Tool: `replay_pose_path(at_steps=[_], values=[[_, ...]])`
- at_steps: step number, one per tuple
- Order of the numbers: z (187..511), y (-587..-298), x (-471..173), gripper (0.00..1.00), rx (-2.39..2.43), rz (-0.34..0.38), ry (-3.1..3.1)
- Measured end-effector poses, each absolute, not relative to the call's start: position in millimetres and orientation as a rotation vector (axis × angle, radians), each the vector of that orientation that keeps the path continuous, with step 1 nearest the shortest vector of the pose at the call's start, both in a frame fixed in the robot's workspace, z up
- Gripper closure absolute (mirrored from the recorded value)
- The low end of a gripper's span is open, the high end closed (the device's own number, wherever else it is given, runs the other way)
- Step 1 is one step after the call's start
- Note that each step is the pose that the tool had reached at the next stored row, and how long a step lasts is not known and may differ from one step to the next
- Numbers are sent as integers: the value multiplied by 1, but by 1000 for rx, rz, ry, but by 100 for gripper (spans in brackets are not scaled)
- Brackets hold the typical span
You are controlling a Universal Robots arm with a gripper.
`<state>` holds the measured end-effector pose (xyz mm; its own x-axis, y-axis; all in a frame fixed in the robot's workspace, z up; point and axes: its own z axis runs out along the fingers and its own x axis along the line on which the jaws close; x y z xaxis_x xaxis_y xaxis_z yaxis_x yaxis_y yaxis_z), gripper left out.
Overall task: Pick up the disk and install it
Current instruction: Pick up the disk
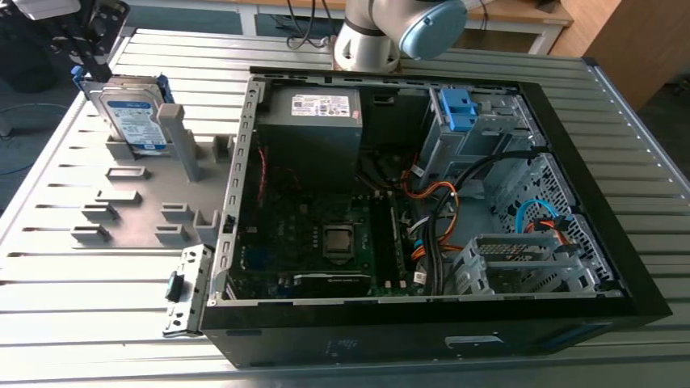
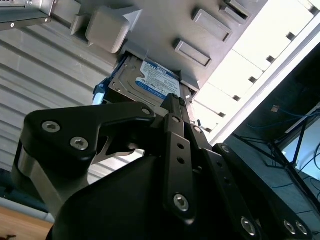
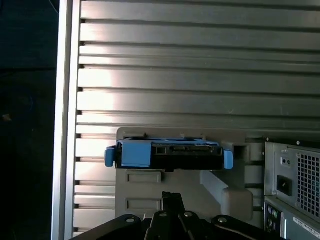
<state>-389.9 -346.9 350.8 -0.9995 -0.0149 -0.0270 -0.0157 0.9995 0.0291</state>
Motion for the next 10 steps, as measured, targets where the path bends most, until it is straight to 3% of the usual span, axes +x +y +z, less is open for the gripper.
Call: replay_pose_path(at_steps=[10], values=[[351,-347,-390,89,-128,47,3113]])
